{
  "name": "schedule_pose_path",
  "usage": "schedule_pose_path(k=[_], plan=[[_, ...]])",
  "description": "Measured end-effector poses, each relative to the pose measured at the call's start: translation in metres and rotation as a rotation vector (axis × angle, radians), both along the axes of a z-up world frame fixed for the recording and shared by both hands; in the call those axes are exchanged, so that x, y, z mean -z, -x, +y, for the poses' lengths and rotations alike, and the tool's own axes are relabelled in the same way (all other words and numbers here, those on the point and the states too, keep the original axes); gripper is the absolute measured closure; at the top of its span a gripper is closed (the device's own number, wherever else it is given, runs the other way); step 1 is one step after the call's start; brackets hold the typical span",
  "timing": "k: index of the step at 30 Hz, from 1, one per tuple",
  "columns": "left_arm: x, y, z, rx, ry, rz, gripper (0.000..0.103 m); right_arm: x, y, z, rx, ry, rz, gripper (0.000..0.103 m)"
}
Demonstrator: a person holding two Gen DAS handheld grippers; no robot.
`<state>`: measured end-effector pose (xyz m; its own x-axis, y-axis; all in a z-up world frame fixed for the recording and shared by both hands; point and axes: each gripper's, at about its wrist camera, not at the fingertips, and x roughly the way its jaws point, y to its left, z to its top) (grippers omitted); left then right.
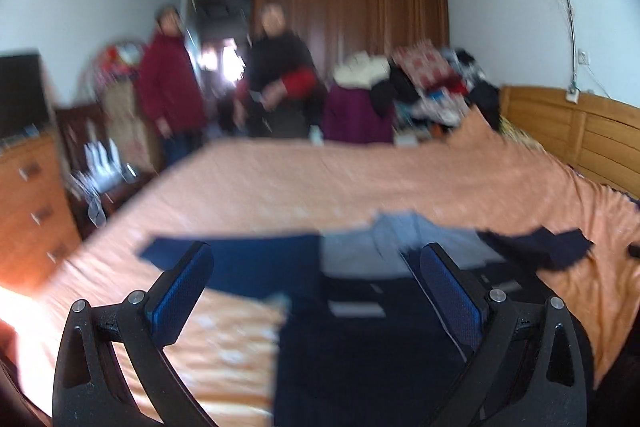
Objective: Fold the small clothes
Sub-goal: 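Grasp the navy jacket's sleeve with the right tool and lift it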
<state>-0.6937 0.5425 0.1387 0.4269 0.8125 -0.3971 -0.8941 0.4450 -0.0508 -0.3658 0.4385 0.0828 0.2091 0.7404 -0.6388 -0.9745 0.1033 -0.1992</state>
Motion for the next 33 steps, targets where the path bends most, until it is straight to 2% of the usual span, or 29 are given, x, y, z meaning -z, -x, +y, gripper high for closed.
schedule_pose_path(k=[3, 6, 8, 10, 12, 14, 18, 19, 21, 23, 25, 28, 30, 31, 33], plan=[[0.067, -0.054, 0.017, 0.031, 0.151, 0.033, 0.000, 0.059, -0.011, 0.035, 0.041, 0.134, 0.117, 0.000], [0.122, -0.073, 0.047, 0.015, 0.285, 0.097, 0.000, 0.112, -0.025, 0.055, 0.108, 0.247, 0.204, 0.000], [0.151, -0.079, 0.064, 0.010, 0.373, 0.140, 0.000, 0.140, -0.034, 0.062, 0.154, 0.316, 0.217, 0.000], [0.179, -0.082, 0.075, -0.005, 0.438, 0.192, 0.000, 0.159, -0.033, 0.066, 0.162, 0.348, 0.247, 0.000], [0.212, -0.087, 0.086, -0.006, 0.527, 0.209, 0.000, 0.159, -0.034, 0.062, 0.162, 0.324, 0.240, 0.000], [0.226, -0.087, 0.090, -0.009, 0.556, 0.207, 0.000, 0.158, -0.038, 0.056, 0.172, 0.314, 0.268, 0.000], [0.223, -0.084, 0.086, -0.002, 0.569, 0.188, 0.000, 0.158, -0.047, 0.046, 0.125, 0.325, 0.305, 0.000], [0.212, -0.082, 0.083, 0.000, 0.569, 0.181, 0.000, 0.155, -0.050, 0.042, 0.107, 0.340, 0.329, 0.000], [0.211, -0.081, 0.083, 0.002, 0.570, 0.165, 0.000, 0.142, -0.071, 0.039, 0.105, 0.324, 0.433, 0.002], [0.206, -0.081, 0.081, 0.000, 0.568, 0.167, 0.000, 0.119, -0.115, 0.021, 0.157, 0.250, 0.544, 0.002], [0.206, -0.085, 0.082, -0.007, 0.566, 0.182, 0.000, 0.096, -0.166, 0.000, 0.231, 0.145, 0.614, 0.001], [0.206, -0.088, 0.081, -0.022, 0.569, 0.207, 0.000, 0.076, -0.281, -0.033, 0.412, -0.010, 0.706, 0.001], [0.205, -0.090, 0.081, -0.027, 0.571, 0.215, 0.000, 0.078, -0.362, -0.052, 0.551, -0.076, 0.759, 0.001], [0.206, -0.090, 0.081, -0.029, 0.571, 0.216, 0.000, 0.085, -0.401, -0.063, 0.607, -0.107, 0.821, 0.002], [0.206, -0.090, 0.083, -0.034, 0.572, 0.216, 0.000, 0.105, -0.466, -0.079, 0.722, -0.147, 0.940, 0.019]])
